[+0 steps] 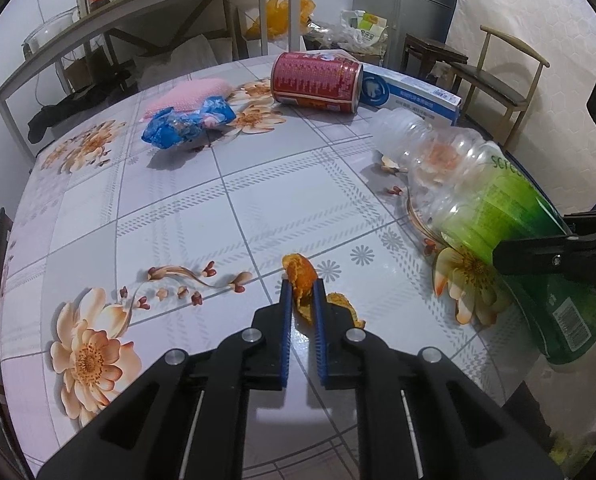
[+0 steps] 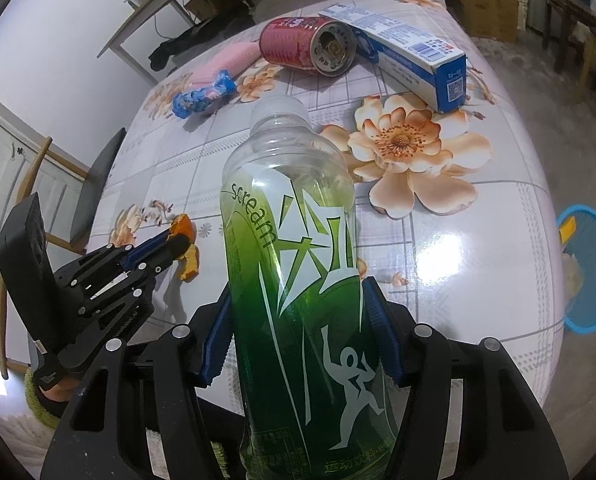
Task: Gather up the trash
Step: 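Lift the green bottle with the right tool while the left tool holds the orange peel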
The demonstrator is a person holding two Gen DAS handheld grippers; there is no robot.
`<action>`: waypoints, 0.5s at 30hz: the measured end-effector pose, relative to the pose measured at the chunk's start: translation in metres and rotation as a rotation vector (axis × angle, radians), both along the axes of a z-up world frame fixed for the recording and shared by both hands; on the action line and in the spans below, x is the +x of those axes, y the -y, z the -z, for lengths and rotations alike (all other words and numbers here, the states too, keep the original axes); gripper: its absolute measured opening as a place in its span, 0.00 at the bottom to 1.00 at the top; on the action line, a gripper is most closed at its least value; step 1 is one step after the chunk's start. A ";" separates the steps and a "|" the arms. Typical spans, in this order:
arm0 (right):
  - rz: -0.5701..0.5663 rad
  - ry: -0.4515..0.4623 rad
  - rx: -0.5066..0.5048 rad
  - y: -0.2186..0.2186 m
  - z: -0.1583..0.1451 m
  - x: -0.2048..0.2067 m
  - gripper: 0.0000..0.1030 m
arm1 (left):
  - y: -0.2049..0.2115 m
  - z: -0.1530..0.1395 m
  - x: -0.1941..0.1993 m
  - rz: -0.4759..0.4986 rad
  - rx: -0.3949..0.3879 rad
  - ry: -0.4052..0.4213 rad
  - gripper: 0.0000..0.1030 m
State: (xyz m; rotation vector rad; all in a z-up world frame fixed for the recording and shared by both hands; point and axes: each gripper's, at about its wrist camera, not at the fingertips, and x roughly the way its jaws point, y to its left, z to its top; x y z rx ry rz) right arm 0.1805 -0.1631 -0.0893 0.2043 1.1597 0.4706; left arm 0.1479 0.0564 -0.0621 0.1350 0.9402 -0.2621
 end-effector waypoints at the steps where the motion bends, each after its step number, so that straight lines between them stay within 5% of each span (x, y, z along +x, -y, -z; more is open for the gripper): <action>1: 0.002 0.000 0.003 0.001 0.000 0.000 0.56 | 0.000 0.000 -0.001 0.000 0.001 0.001 0.09; 15: 0.007 0.015 0.042 0.009 -0.007 -0.010 0.56 | 0.004 -0.020 -0.008 -0.004 -0.016 0.045 0.09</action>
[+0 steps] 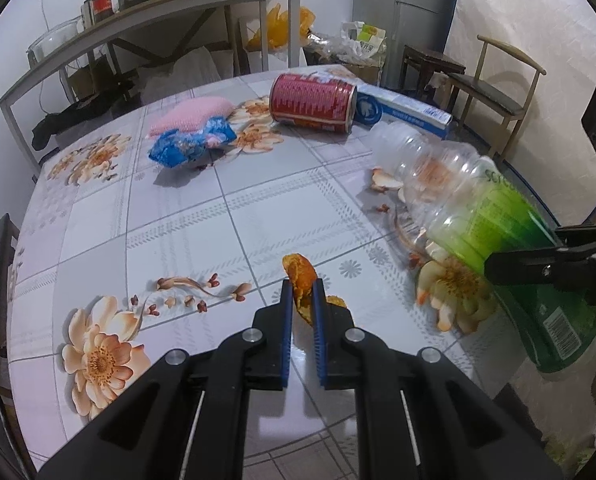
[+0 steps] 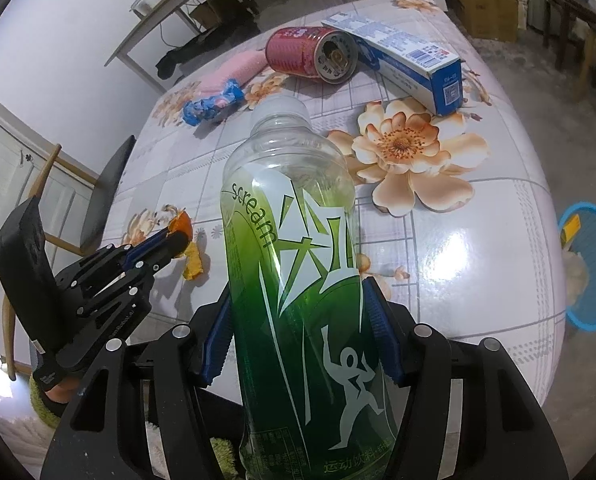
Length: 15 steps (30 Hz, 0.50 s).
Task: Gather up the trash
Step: 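Lift the green bottle with the right tool while the left tool holds the orange peel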
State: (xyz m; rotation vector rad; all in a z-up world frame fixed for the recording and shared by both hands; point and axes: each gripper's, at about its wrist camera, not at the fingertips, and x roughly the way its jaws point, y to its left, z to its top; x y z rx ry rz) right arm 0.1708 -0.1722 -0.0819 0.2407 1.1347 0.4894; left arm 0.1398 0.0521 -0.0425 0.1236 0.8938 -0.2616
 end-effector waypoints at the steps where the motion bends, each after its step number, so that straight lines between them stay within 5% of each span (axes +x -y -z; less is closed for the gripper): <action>1: 0.002 0.001 0.003 0.001 -0.001 -0.001 0.56 | 0.001 -0.003 -0.001 0.001 -0.002 0.008 0.09; 15: 0.143 0.049 0.098 0.066 -0.015 -0.039 0.56 | 0.054 -0.046 -0.008 0.132 -0.051 0.082 0.09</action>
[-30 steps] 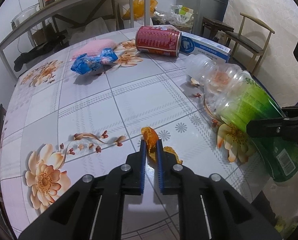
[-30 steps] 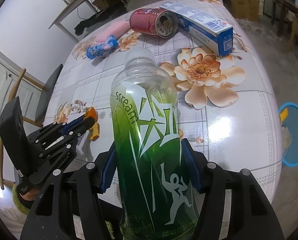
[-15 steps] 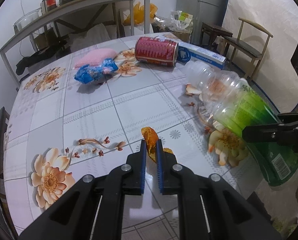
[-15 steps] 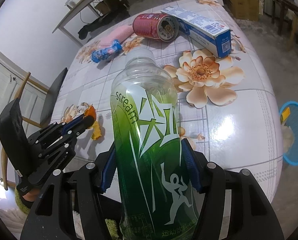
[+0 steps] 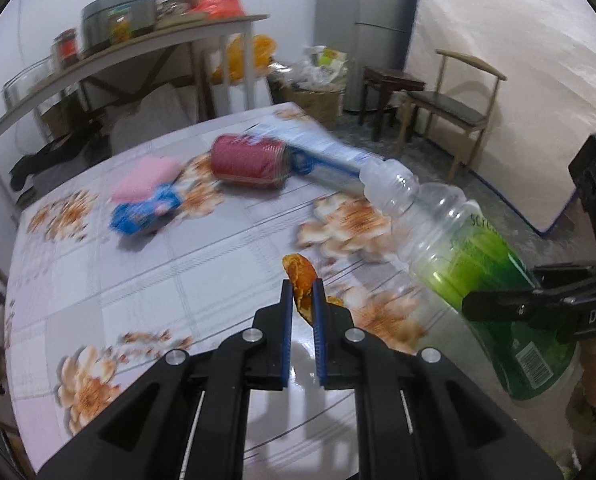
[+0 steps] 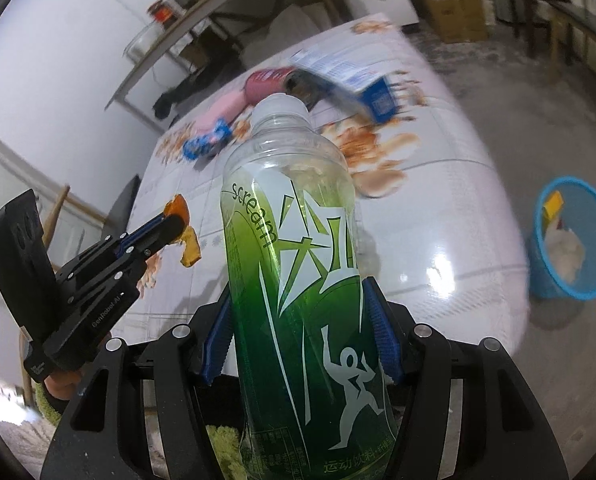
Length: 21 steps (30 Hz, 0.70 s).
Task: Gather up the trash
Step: 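Lift the green bottle with the right tool while the left tool holds the orange peel, then carry the bottle and orange peel over the blue wastebasket with both tools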
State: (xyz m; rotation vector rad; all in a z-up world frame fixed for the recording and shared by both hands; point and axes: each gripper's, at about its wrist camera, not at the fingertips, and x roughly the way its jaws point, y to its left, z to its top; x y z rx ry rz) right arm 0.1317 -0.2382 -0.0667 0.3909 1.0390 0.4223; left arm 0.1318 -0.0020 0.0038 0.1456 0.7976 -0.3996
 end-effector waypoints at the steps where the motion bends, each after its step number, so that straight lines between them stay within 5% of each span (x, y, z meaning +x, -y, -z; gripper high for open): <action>1: 0.018 0.003 0.006 0.008 0.000 -0.003 0.56 | 0.011 -0.003 0.001 0.024 -0.005 0.003 0.09; 10: 0.245 0.009 0.055 0.103 0.003 -0.038 0.56 | 0.104 -0.019 0.006 0.222 -0.056 -0.023 0.09; 21: 0.539 -0.070 0.151 0.209 0.046 -0.079 0.56 | 0.253 -0.005 0.033 0.457 -0.076 -0.221 0.09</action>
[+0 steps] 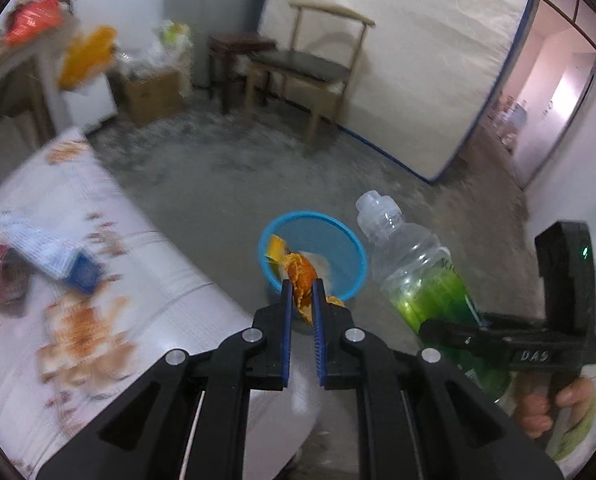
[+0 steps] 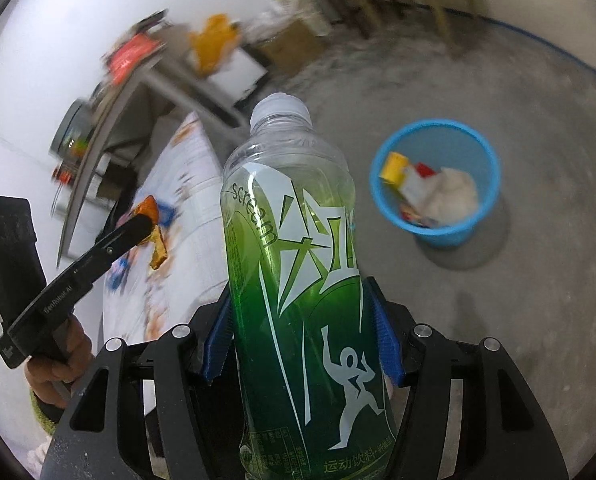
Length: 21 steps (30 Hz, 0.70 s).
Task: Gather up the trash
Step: 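Carry the bottle and orange peel over the blue wastebasket with both tools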
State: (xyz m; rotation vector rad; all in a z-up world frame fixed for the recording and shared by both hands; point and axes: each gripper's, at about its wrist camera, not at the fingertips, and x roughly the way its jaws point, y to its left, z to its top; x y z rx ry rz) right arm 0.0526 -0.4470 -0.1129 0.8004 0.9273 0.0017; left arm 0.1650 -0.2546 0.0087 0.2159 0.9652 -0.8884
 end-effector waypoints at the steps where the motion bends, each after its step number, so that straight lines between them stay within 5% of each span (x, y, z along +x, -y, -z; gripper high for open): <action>1: 0.026 -0.017 0.016 0.009 0.008 -0.002 0.56 | 0.016 0.007 0.005 0.015 0.010 -0.035 0.09; 8: 0.124 -0.107 0.109 0.050 0.053 0.010 0.56 | 0.089 0.055 0.033 0.055 0.088 -0.160 0.09; 14: 0.143 -0.139 0.140 0.078 0.080 0.068 0.58 | 0.139 0.069 0.067 0.051 0.081 -0.189 0.09; 16: 0.156 -0.124 0.112 0.088 0.084 0.089 0.72 | 0.154 0.068 0.081 0.038 0.053 -0.184 0.20; 18: 0.168 -0.132 0.065 0.095 0.090 0.104 0.77 | 0.157 0.066 0.087 0.014 0.041 -0.163 0.49; 21: 0.210 -0.191 0.037 0.098 0.109 0.107 0.77 | 0.155 0.062 0.090 -0.004 0.012 -0.153 0.54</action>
